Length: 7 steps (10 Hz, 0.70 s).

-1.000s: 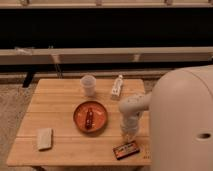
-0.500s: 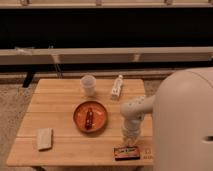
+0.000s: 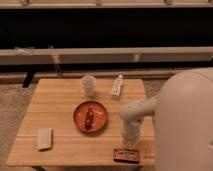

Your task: Push the eraser across the table

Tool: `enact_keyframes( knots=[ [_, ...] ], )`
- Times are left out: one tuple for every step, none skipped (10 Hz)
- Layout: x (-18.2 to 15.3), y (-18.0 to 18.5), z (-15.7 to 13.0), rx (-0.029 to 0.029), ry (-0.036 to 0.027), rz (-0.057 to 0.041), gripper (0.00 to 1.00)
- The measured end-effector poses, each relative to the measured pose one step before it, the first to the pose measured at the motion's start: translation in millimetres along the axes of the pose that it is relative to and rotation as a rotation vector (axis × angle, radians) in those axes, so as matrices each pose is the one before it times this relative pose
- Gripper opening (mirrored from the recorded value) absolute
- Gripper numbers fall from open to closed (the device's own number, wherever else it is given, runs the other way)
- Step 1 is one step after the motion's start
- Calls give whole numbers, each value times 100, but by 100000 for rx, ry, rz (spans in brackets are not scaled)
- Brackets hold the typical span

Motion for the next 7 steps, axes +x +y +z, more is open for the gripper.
enact_keyframes(
  knots=[
    [866,-27,-76,429,72,-2428,0],
    [640,99,-154,99,-164,-1899,0],
    [540,60,-163,48,-167,-1440,0],
    [765,55,-213,200,-232,-2007,0],
    [756,133,-197,137,-283,-2095,0],
    [284,52,-57,-30,-104,-868,0],
    [609,146,-73,-53,78,-1635,0]
  ],
)
